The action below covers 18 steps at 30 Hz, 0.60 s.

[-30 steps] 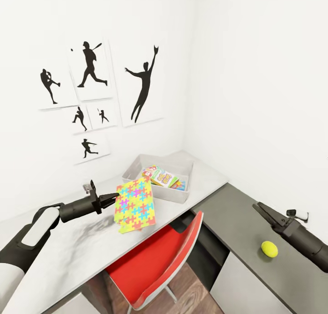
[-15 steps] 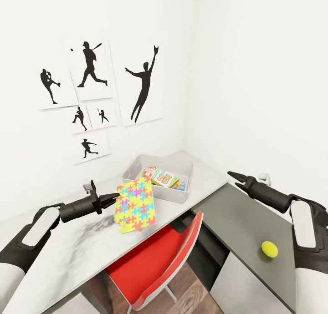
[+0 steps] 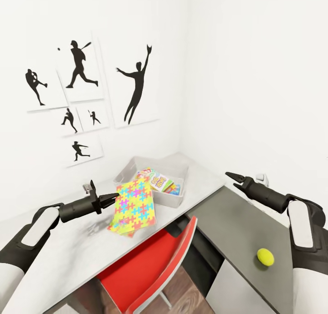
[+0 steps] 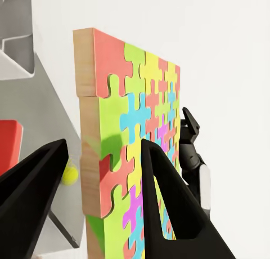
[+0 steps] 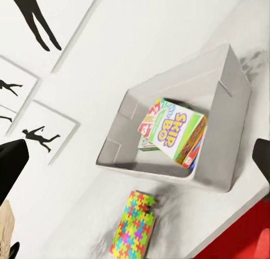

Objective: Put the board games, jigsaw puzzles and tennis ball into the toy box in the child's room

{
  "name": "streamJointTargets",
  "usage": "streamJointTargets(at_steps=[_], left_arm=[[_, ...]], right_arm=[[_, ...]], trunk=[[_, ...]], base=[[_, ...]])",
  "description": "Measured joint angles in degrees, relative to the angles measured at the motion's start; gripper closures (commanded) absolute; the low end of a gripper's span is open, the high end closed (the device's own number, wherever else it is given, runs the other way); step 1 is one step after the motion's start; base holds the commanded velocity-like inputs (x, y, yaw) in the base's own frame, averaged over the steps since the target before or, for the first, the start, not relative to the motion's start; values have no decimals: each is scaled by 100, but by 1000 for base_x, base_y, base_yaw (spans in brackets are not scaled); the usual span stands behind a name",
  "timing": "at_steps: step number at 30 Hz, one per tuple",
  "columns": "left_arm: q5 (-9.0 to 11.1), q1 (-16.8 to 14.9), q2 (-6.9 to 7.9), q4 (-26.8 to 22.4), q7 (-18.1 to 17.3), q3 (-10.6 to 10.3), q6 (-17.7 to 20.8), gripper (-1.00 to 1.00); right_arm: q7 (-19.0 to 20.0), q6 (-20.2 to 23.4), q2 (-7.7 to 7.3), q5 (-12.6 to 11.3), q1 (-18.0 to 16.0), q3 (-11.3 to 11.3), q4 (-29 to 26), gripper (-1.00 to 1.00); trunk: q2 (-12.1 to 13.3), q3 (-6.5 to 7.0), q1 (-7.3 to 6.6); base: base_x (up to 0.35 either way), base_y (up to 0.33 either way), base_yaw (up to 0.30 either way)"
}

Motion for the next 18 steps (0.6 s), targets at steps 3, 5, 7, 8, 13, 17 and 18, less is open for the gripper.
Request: streamJointTargets(at_steps=[3, 5, 7, 8, 13, 17, 18], left_arm=[[-2, 0, 0, 0, 1, -2, -5, 100], [-4, 0, 0, 1, 1, -4, -6, 100], [-5, 0, 0, 10, 2, -6, -5, 100], [-4, 0, -3, 12, 2, -6, -4, 100], [7, 4, -2, 16, 3, -8, -6, 100], [5, 2, -4, 16, 3, -5, -6, 100], [5, 2, -5, 16, 3, -6, -6, 100]], right_arm=[[1, 0, -9, -18, 2, -1, 2, -100], [1, 0, -20, -22, 3, -1, 2, -100], [1, -1, -35, -29, 3, -2, 3, -100], [1, -1, -41, -31, 3, -2, 3, -100], [1, -1, -36, -28, 4, -2, 8, -100], [1, -1, -40, -22, 4, -2, 11, -100], [1, -1, -42, -23, 4, -2, 12, -100]], trunk=[[0, 0, 0], [0, 0, 0], [0, 0, 0], [0, 0, 0], [1, 0, 2], [1, 0, 2], [1, 0, 2]], base=[[221, -233, 0], [222, -183, 0], [263, -79, 0], [234, -39, 0], [79, -13, 0], [14, -2, 0], [34, 9, 0]])
